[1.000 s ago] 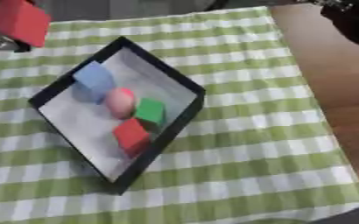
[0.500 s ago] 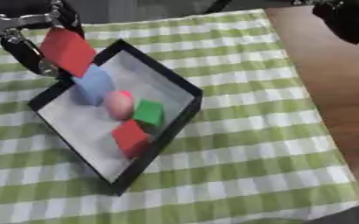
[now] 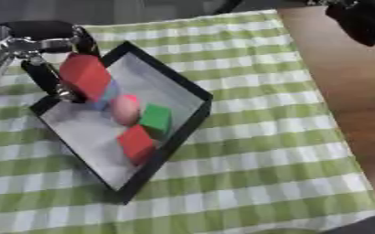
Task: Pick up objects on the table and place them in the box.
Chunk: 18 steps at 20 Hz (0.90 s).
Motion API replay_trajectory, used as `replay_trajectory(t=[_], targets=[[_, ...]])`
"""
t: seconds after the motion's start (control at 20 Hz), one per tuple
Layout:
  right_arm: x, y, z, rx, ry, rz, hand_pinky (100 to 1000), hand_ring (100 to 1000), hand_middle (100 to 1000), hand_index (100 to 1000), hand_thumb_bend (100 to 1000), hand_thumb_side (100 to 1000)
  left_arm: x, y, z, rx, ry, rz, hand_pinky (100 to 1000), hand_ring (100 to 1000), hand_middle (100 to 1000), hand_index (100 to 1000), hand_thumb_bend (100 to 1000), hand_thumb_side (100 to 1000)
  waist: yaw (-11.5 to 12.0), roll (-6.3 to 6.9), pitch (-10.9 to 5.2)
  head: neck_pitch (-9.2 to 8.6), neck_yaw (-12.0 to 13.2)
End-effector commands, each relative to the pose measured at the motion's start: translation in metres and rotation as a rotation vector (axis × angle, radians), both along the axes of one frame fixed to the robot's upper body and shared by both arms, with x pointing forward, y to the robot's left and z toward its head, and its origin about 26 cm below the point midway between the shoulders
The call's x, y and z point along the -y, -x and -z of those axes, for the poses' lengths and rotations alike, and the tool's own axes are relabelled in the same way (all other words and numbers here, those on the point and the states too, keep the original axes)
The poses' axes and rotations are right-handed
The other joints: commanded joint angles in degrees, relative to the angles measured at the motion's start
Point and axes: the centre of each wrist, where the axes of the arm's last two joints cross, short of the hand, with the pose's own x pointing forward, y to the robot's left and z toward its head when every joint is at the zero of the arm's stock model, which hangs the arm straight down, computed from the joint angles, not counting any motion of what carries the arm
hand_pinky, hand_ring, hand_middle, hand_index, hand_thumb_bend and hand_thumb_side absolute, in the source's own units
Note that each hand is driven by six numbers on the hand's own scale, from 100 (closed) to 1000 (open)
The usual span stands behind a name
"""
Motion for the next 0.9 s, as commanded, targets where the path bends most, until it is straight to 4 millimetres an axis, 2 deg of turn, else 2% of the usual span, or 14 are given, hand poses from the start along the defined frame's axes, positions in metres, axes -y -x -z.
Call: replay_trajectory(t=[0.05, 0.1, 0.2, 0.35, 0.45, 0.5, 0.55, 0.6, 0.65, 0.7, 0.8, 0.9], targets=[[0.002, 0.002, -0.006, 0.015, 0.006, 0.006, 890, 711, 606, 760, 172, 311, -0.007, 0.001, -0.008, 0.005, -0.032, 0.004, 911, 877, 838, 884, 643, 379, 0.1, 0.72, -2.63, 0.30, -0.2], [0.002, 0.002, -0.006, 0.013, 0.005, 0.006, 890, 711, 606, 760, 172, 311, -0.009, 0.001, -0.008, 0.006, -0.034, 0.003, 918, 886, 849, 901, 718, 496, 0.2, 0.75, -2.68, 0.30, -0.3], [0.002, 0.002, -0.006, 0.012, 0.005, 0.004, 890, 711, 606, 760, 171, 311, -0.012, 0.003, -0.009, 0.017, -0.033, -0.006, 925, 896, 867, 919, 786, 626, 0.2, 0.80, -2.77, 0.30, -0.4], [0.002, 0.002, -0.006, 0.012, 0.002, 0.003, 890, 711, 606, 760, 170, 311, -0.020, 0.005, -0.011, 0.033, -0.021, -0.026, 934, 907, 900, 939, 870, 765, 0.2, 0.86, -2.98, 0.30, -0.4], [0.002, 0.002, -0.007, 0.013, 0.000, 0.003, 890, 711, 606, 760, 169, 310, -0.029, 0.009, -0.013, 0.048, 0.022, -0.050, 932, 902, 906, 940, 833, 822, 0.2, 0.86, -3.09, 0.30, -0.4], [0.002, 0.002, -0.007, 0.013, -0.002, 0.004, 890, 711, 606, 760, 169, 310, -0.034, 0.011, -0.016, 0.060, 0.050, -0.063, 932, 902, 906, 940, 833, 822, 0.2, 0.85, -3.12, 0.30, -0.4], [0.003, 0.002, -0.007, 0.014, -0.004, 0.006, 890, 711, 606, 760, 168, 309, -0.041, 0.015, -0.020, 0.082, 0.104, -0.084, 934, 894, 906, 943, 679, 889, 0.4, 0.77, -3.17, 0.30, -0.6], [0.003, 0.002, -0.007, 0.015, -0.007, 0.008, 890, 711, 606, 760, 168, 309, -0.048, 0.021, -0.023, 0.103, 0.167, -0.105, 934, 894, 906, 943, 679, 889, 0.5, 0.72, -3.20, 0.30, -0.7], [0.004, 0.003, -0.007, 0.017, -0.011, 0.011, 890, 711, 606, 760, 168, 308, -0.056, 0.026, -0.027, 0.124, 0.245, -0.129, 930, 877, 888, 931, 447, 917, 0.7, 0.62, -3.24, 0.30, -1.1], [0.004, 0.003, -0.007, 0.018, -0.015, 0.013, 890, 711, 606, 760, 167, 307, -0.063, 0.032, -0.031, 0.143, 0.322, -0.153, 922, 859, 866, 920, 344, 914, 0.8, 0.56, -3.27, 0.30, -1.3], [0.005, 0.003, -0.006, 0.019, -0.024, 0.018, 890, 711, 606, 760, 166, 307, -0.078, 0.043, -0.037, 0.178, 0.535, -0.200, 893, 822, 823, 894, 230, 903, 1.3, 0.28, -3.35, 0.30, -1.9], [0.005, 0.004, -0.006, 0.020, -0.032, 0.020, 890, 711, 606, 760, 166, 307, -0.090, 0.055, -0.039, 0.203, 0.741, -0.234, 874, 800, 807, 881, 190, 898, 1.6, 0.02, -3.38, 0.30, -2.1]])
